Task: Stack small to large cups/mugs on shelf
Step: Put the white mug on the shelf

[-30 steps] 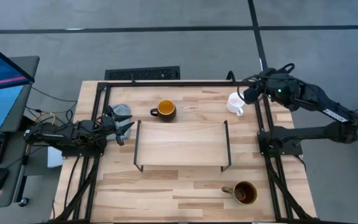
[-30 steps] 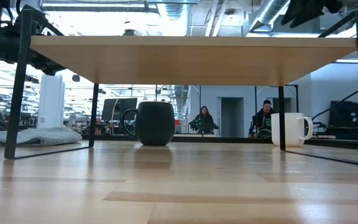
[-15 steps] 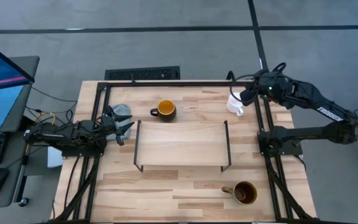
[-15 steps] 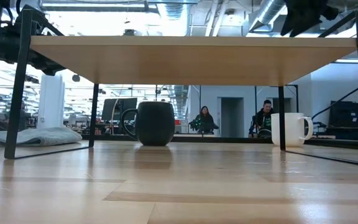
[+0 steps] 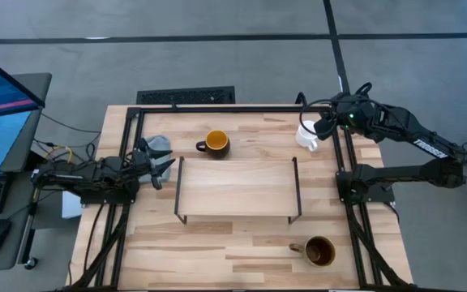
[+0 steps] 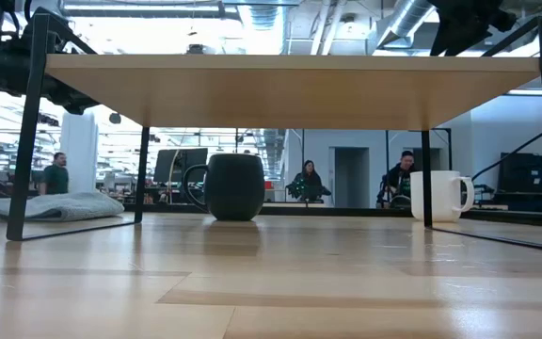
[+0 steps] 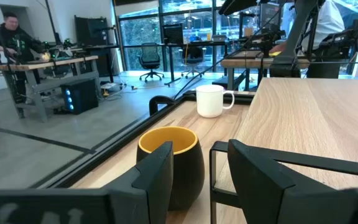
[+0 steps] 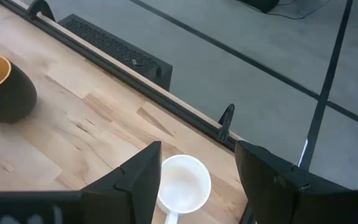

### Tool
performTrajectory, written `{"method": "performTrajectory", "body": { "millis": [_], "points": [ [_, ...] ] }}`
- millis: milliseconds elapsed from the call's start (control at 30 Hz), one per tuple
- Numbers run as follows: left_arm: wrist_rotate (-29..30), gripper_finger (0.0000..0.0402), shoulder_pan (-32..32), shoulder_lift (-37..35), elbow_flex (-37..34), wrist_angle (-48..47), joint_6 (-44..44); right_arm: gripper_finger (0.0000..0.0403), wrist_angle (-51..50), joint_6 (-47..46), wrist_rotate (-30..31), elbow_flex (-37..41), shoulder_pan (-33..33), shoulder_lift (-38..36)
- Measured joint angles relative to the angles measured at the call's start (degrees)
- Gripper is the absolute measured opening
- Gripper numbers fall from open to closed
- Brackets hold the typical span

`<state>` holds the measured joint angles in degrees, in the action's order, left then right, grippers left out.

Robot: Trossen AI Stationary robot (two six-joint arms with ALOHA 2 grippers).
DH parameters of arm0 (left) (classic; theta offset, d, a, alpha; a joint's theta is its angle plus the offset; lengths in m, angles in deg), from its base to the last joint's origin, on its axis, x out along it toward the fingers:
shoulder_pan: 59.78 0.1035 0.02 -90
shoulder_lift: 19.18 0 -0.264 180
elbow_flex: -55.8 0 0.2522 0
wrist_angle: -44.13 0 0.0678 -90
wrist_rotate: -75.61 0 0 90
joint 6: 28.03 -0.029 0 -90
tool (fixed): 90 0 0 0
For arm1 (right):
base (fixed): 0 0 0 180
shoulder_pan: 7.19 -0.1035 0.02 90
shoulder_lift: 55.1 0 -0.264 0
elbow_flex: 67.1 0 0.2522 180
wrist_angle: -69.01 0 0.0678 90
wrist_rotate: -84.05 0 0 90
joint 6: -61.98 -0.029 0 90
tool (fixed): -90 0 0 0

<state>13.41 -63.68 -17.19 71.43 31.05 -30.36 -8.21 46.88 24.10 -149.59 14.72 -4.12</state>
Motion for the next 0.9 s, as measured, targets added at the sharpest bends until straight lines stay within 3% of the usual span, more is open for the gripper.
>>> {"method": "performTrajectory", "body": {
  "millis": [467, 667, 900],
  "points": [
    [0.0, 0.0146, 0.0, 0.0, 0.0, 0.0, 1.5, 0.0228, -3.0, -11.5, 0.0, 0.0, 0.0, 1.1],
    [0.0, 0.0146, 0.0, 0.0, 0.0, 0.0, 1.5, 0.0228, -5.2, -12.0, 0.0, 0.0, 0.0, 5.1],
    [0.0, 0.0146, 0.0, 0.0, 0.0, 0.0, 1.5, 0.0228, -9.9, -19.7, 0.0, 0.0, 2.9, 11.5]
  ]
}}
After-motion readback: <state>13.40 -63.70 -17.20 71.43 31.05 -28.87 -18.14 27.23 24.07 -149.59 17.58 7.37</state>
